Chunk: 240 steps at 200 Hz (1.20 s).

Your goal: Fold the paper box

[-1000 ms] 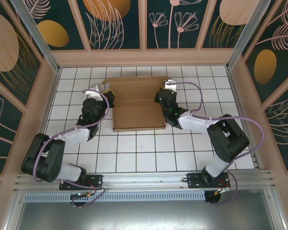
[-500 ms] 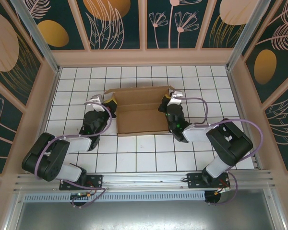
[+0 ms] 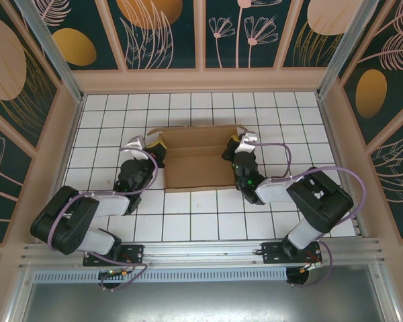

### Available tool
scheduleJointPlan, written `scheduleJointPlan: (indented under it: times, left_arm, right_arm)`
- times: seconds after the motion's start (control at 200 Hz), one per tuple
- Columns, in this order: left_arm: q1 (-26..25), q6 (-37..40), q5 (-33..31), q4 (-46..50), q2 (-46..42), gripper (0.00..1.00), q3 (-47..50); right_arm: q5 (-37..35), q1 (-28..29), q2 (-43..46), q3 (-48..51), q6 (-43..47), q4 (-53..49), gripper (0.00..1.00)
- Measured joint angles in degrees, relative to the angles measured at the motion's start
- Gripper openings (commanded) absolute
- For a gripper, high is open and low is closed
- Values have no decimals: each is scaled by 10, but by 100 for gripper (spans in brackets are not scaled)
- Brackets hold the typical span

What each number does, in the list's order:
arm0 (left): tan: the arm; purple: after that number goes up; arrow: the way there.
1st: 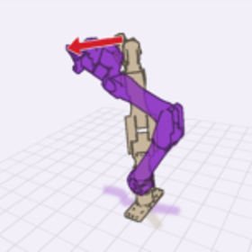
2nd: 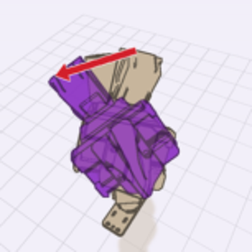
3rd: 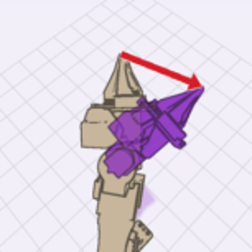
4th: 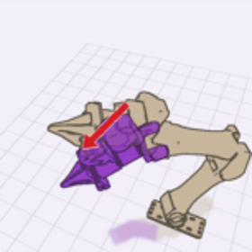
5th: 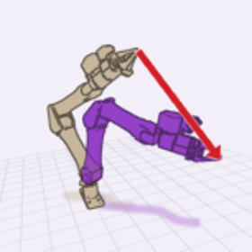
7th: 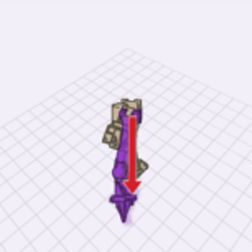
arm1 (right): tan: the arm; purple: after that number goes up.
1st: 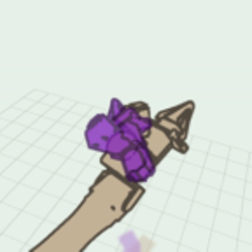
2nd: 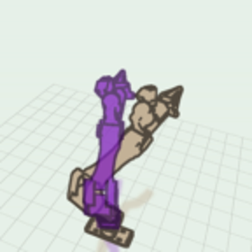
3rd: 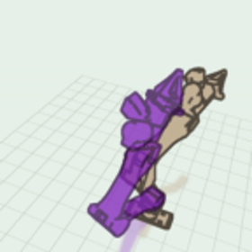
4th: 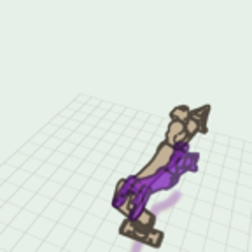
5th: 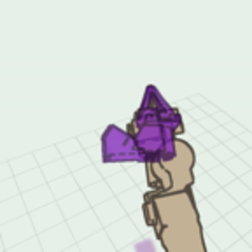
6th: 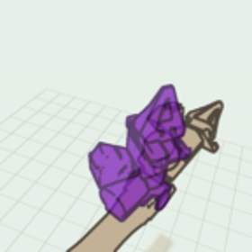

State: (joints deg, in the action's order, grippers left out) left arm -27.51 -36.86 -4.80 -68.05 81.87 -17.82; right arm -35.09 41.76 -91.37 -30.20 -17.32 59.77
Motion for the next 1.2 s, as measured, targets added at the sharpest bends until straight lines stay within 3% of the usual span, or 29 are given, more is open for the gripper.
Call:
scheduleJointPlan:
  times: [0.41, 0.841, 1.201]
  left_arm:
    - [-19, -7, -57, -10, 20, 17, -16]
    - [-25, 13, -43, -177, 89, 18, 54]
    - [-40, 14, -47, -209, 88, 18, 113]
  right_arm:
    - [-31, 19, -5, 0, -3, 24, 0]
    - [-17, 33, -74, 83, 33, 249, 0]
    - [-13, 58, -101, 130, 46, 346, 4]
